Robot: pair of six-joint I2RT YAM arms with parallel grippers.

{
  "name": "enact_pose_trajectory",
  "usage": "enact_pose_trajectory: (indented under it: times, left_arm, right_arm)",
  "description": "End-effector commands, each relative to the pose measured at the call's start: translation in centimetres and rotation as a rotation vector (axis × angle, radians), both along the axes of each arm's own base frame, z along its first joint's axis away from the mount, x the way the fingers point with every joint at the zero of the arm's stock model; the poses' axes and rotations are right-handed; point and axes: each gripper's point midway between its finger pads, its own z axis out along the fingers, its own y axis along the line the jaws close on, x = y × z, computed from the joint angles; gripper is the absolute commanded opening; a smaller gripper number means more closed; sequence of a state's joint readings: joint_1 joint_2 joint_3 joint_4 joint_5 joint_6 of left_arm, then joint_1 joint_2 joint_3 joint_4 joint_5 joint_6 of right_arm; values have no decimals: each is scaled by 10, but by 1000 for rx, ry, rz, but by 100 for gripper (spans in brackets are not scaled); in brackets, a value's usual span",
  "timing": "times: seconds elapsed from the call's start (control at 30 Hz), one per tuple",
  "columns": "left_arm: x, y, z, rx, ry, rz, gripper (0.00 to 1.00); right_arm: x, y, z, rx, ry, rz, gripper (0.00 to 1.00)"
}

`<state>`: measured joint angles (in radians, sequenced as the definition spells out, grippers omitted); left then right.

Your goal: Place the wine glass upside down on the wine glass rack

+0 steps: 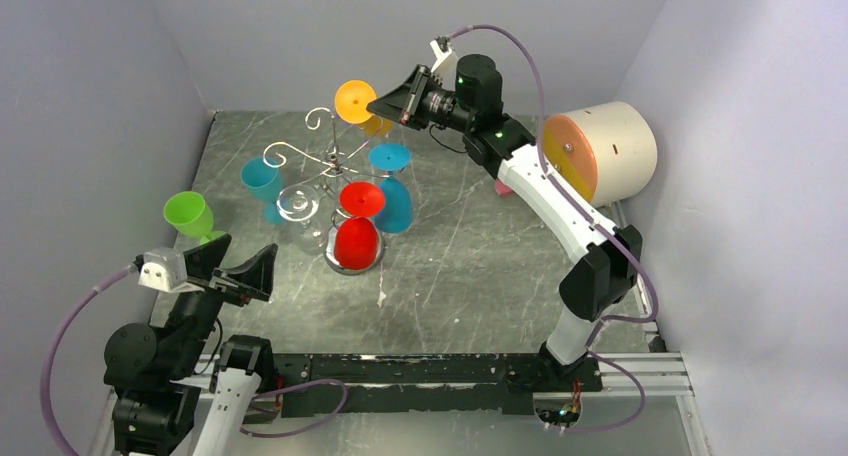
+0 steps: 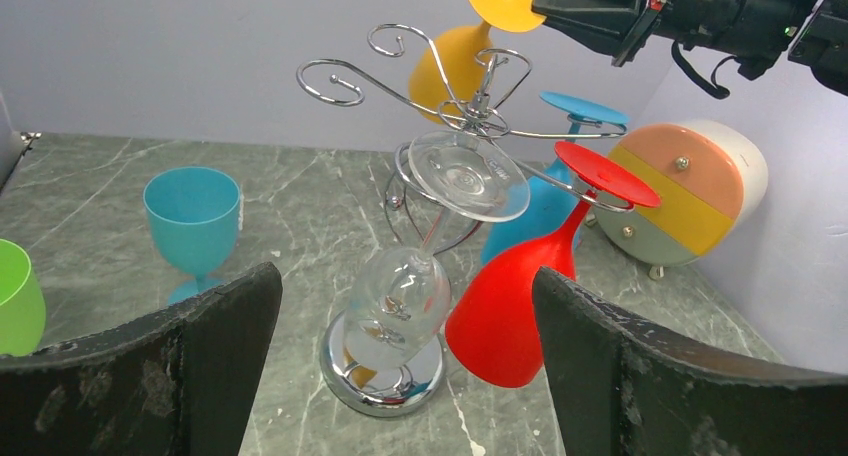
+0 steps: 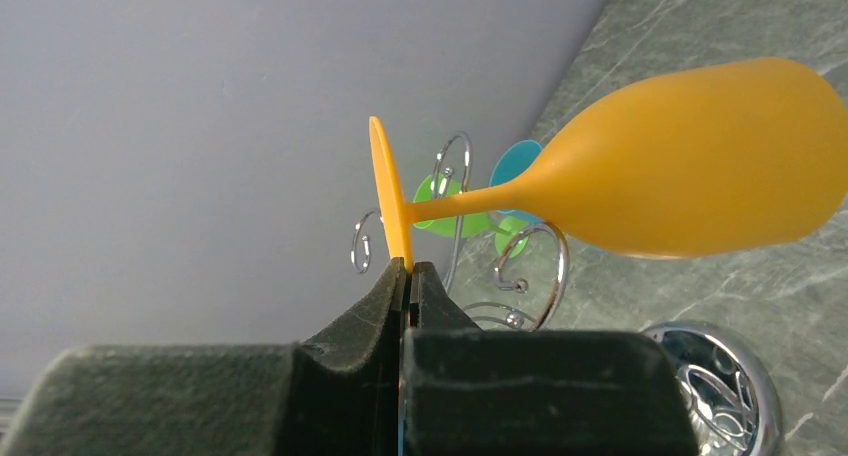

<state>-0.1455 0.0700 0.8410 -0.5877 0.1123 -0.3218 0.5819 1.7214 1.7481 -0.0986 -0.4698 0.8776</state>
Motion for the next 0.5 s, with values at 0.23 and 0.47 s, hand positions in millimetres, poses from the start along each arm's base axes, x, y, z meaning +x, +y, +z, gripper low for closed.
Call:
enact_pose_trajectory:
  times: [0.23, 0.47]
  left_arm:
    - [-7, 0, 7, 13, -27, -4, 99]
    - [-8, 2, 9, 22, -35, 4, 99]
  right_arm:
    - [-13, 18, 5, -25, -7, 50, 0]
    - [-18, 12, 3, -31, -6, 30, 0]
